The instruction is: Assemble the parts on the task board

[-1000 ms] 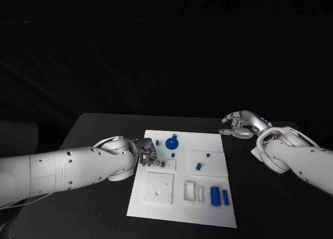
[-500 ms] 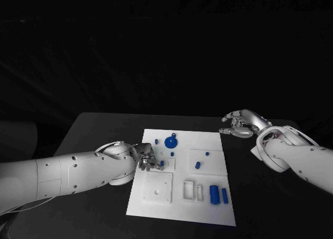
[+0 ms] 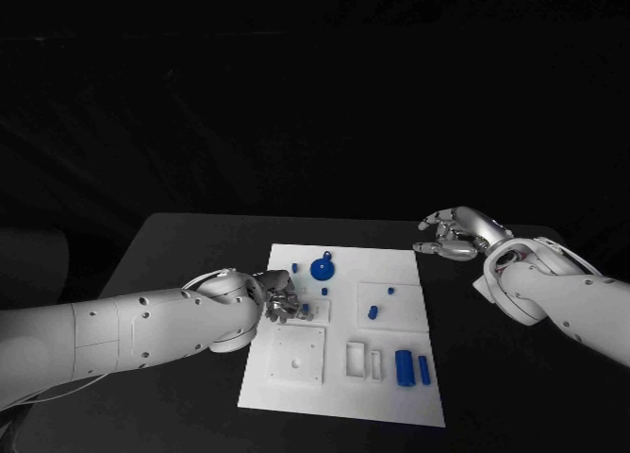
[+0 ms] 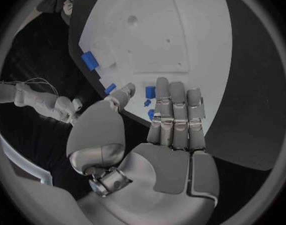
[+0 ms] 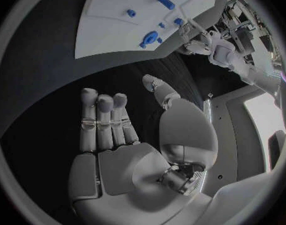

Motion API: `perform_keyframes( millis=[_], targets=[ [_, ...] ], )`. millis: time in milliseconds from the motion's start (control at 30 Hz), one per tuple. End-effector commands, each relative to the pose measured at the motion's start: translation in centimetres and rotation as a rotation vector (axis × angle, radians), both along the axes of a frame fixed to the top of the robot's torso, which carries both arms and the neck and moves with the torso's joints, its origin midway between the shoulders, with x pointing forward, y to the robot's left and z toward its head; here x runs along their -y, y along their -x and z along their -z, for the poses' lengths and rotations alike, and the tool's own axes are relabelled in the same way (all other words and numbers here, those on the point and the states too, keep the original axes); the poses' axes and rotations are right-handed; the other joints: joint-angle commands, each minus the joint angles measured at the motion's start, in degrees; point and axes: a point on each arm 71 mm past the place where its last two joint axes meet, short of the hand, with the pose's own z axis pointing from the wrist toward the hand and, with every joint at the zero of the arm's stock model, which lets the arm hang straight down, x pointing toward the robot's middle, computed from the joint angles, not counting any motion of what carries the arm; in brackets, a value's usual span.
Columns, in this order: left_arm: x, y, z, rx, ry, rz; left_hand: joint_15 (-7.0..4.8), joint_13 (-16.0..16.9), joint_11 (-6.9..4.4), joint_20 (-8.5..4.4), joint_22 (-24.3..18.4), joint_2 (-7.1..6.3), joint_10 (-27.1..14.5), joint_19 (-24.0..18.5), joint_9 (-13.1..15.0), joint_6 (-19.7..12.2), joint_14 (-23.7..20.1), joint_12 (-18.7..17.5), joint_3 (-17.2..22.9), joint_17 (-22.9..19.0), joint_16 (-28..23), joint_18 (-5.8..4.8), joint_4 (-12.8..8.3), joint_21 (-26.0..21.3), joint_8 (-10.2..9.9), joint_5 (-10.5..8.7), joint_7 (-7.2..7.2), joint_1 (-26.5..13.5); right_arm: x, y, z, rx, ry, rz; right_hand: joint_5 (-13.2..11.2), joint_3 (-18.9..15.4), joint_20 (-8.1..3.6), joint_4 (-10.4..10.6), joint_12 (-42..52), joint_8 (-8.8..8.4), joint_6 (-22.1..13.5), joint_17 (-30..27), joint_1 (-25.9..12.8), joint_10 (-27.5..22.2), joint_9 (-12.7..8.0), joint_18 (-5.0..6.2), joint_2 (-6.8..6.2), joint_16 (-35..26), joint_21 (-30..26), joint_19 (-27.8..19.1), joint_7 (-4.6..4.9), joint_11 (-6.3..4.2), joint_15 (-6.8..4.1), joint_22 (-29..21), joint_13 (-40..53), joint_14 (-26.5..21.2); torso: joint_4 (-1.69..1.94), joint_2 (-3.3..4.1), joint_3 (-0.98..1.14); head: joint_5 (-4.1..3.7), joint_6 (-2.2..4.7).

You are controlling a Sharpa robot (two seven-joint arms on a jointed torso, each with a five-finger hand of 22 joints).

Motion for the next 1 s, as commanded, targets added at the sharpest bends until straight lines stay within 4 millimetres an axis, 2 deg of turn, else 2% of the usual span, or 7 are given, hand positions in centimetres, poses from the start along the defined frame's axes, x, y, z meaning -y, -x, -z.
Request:
perform_keyframes(
  millis=[33, 300, 467, 1000],
  targets=[
    [0.4, -0.1, -0.1, 0.021, 0.016, 0.015, -0.01, 0.1, -0.11, -4.38, 0.1, 0.63, 0.4, 0.3, -0.1, 0.5, 0.4, -0.1, -0.1, 0.1, 0.2, 0.06, 0.1, 0.4, 0.2, -0.24, 0.12, 0.3, -0.2, 0.1, 0.0, 0.001, 0.001, -0.011, 0.2, 0.0, 0.10, 0.0, 0.3, 0.31, 0.0, -0.1, 0.0, -0.4, -0.1, 3.92, 0.32, 0.3, -0.2, -0.2, 0.40, -0.11, -0.16, 0.1, -0.1, -0.3, 0.02, -0.03, 0.00, -0.10, -0.08],
    [0.3, -0.7, 0.1, 0.013, -0.003, 0.002, -0.11, 0.1, -0.25, -4.46, 0.4, 2.94, 0.8, 0.2, -0.6, 1.1, 0.6, -0.4, -1.2, 0.6, 0.0, 0.01, -1.0, 0.5, 0.3, -0.26, -0.04, 1.6, -0.2, 0.1, 0.0, 0.001, 0.001, -0.012, 0.2, 0.0, 0.10, 0.0, 0.3, 0.31, 0.0, -0.1, 0.0, -0.4, -0.1, 3.92, 0.37, 0.3, -0.2, -0.2, 0.40, -0.11, -0.16, 0.1, -0.1, -0.3, -0.02, 0.00, 0.01, -0.11, -0.12],
    [0.3, -1.0, 0.5, 0.008, -0.010, -0.003, -0.14, 0.1, -0.30, -4.49, 0.5, 3.72, 0.9, 0.2, -0.8, 1.3, 0.6, -0.5, -1.7, 0.8, -0.1, -0.01, -1.5, 0.4, 0.3, -0.25, -0.10, 1.9, -0.3, 0.1, 0.0, 0.001, 0.001, -0.013, 0.2, 0.0, 0.10, 0.1, 0.3, 0.32, 0.0, -0.1, 0.0, -0.4, -0.1, 3.92, 0.37, 0.3, -0.2, -0.2, 0.40, -0.11, -0.16, 0.1, -0.1, -0.3, -0.01, 0.02, 0.00, -0.13, -0.23],
    [0.8, -0.9, 1.1, -0.025, -0.013, 0.010, -0.26, 0.4, -0.57, -4.61, 0.7, 3.25, 1.3, 0.4, -1.0, 2.3, 1.0, -0.4, -2.7, 1.3, 0.0, -0.01, -1.5, 0.4, 0.8, -0.26, -0.41, 1.5, -0.3, 0.1, 0.0, -0.001, 0.001, -0.015, 0.2, 0.0, 0.10, 0.1, 0.3, 0.33, 0.0, -0.1, 0.0, -0.4, -0.1, 3.92, 0.36, 0.3, -0.2, -0.2, 0.39, -0.11, -0.17, 0.1, -0.1, -0.3, 0.02, -0.02, 0.03, -0.20, -0.33]
  ],
)
